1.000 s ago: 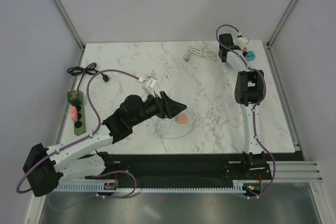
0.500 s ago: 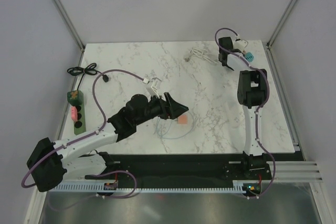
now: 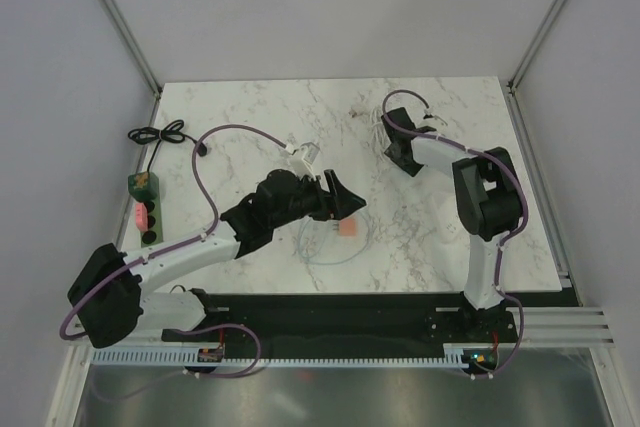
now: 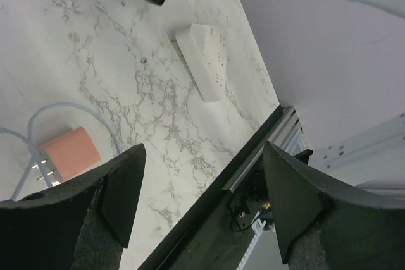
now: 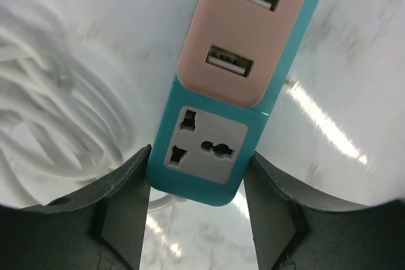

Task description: Pull the plug off the socket

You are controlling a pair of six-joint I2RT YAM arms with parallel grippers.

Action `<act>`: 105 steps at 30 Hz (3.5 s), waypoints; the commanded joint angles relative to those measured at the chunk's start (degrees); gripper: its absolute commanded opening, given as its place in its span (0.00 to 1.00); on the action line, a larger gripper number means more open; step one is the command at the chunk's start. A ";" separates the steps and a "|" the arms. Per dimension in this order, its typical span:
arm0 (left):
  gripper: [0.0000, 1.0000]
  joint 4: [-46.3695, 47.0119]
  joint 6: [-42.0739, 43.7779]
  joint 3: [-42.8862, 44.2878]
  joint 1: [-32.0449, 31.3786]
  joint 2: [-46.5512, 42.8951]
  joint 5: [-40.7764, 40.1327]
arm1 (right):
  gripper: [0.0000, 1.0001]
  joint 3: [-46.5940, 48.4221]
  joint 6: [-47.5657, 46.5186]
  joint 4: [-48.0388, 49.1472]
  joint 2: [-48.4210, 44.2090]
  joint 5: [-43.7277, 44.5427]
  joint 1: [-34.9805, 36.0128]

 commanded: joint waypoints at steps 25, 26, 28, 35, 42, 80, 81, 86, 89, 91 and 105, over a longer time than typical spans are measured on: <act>0.83 -14.99 6.92 14.04 13.00 -2.17 7.79 | 0.98 -10.45 -22.99 6.81 -23.29 -23.64 6.09; 0.83 -17.19 7.71 16.66 13.09 -1.03 8.58 | 0.98 -13.07 -23.34 8.38 -24.63 -25.13 5.13; 0.83 -19.84 8.77 21.49 13.35 3.87 11.38 | 0.98 -16.51 -23.26 11.28 -28.13 -32.21 0.30; 0.85 -34.50 17.02 45.57 13.70 27.78 20.72 | 0.98 -28.38 -24.57 24.64 -32.90 -47.96 -13.94; 0.80 -40.06 31.16 66.95 11.07 46.58 8.98 | 0.97 -32.08 -20.19 33.70 -27.55 -62.82 -29.83; 0.17 -25.91 49.11 88.42 4.30 74.66 -0.11 | 0.93 -36.30 -14.03 48.83 -18.75 -68.56 -31.27; 0.08 -25.91 49.20 87.97 4.30 74.22 -0.28 | 0.93 -35.60 -14.03 48.39 -18.58 -68.56 -31.09; 0.02 -26.00 49.82 84.72 4.30 69.48 -0.11 | 0.91 -33.32 -14.29 46.63 -17.52 -67.95 -30.92; 0.02 -26.00 49.56 82.18 4.30 66.23 0.94 | 0.89 -32.52 -14.12 46.54 -16.56 -68.20 -30.83; 0.02 -25.91 48.94 81.47 4.30 65.08 1.47 | 0.88 -32.78 -13.68 47.50 -16.12 -68.38 -30.83; 0.02 -23.63 47.09 77.86 1.40 59.89 2.17 | 0.87 -35.77 -13.15 51.99 -17.17 -69.00 -29.95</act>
